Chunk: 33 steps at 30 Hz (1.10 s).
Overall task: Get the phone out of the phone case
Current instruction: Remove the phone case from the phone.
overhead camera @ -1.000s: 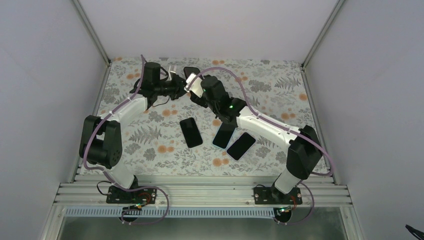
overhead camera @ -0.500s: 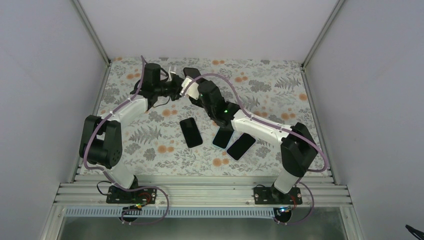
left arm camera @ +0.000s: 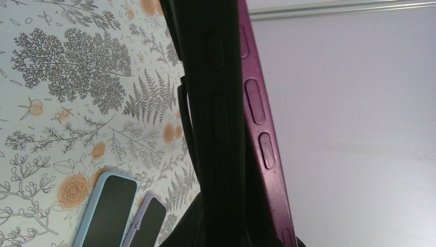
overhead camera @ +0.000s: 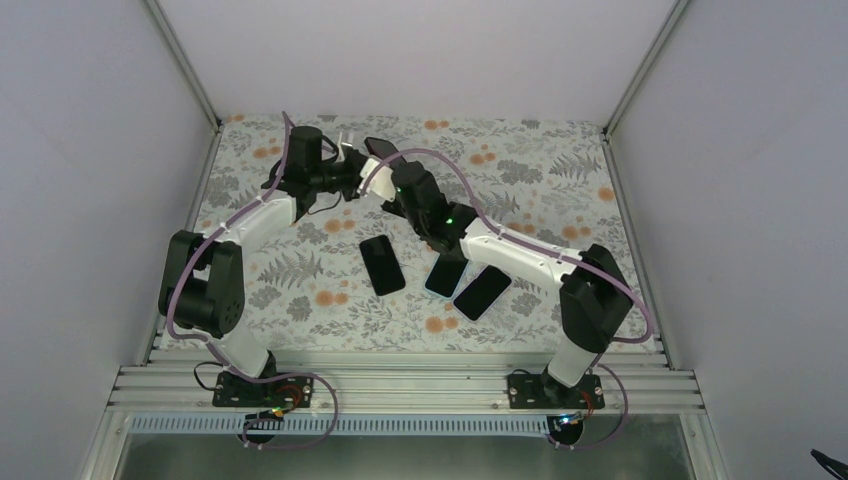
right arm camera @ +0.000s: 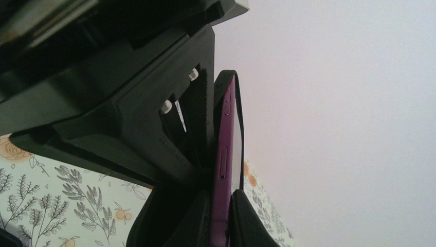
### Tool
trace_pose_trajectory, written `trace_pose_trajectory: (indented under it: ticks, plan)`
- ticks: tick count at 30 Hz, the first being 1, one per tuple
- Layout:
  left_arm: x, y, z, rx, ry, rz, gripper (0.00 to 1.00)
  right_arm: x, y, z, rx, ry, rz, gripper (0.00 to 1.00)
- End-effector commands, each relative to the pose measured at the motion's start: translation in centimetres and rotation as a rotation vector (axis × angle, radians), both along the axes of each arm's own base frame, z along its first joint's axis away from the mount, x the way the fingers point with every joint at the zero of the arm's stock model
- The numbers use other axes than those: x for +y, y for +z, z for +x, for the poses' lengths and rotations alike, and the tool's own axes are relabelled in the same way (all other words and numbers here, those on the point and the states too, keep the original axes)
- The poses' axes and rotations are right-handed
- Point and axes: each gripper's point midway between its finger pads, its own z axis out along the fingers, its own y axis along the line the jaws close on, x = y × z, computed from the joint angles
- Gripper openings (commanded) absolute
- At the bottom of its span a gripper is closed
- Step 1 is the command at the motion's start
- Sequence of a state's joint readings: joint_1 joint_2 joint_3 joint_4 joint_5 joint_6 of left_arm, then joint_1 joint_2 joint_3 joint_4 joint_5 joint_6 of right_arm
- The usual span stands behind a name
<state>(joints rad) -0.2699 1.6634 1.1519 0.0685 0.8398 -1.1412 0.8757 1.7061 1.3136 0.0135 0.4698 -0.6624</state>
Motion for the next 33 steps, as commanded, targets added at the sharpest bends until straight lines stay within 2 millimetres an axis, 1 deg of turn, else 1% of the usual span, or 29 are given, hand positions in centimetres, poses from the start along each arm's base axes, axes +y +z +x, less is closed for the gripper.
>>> trace_pose_trajectory:
  ticks: [1,9,19,24,29,33]
  plan:
    - [0.0,1.1,-0.8,-0.065,-0.038,0.011,0.03,-4.2,6.5,2.1,-0.054,-0.143,0.176,0.04]
    - [0.5,-0.1,0.1,-0.054,-0.005,0.064,0.02,-4.9,8.3,1.3,0.042,-0.086,0.289,0.04]
    - [1.7,-2.3,0.9,0.006,0.05,0.115,0.02,-6.3,10.0,1.4,0.054,-0.094,0.34,0.04]
    - [1.7,-2.8,0.7,0.019,0.048,0.115,0.02,-7.5,10.2,2.3,0.027,-0.13,0.333,0.04]
    - [1.8,-2.8,0.3,0.01,0.048,0.119,0.02,-9.5,10.8,3.9,0.01,-0.182,0.356,0.04]
    - [2.0,-3.2,0.0,0.019,0.051,0.125,0.02,-10.8,11.5,4.7,0.0,-0.206,0.379,0.04]
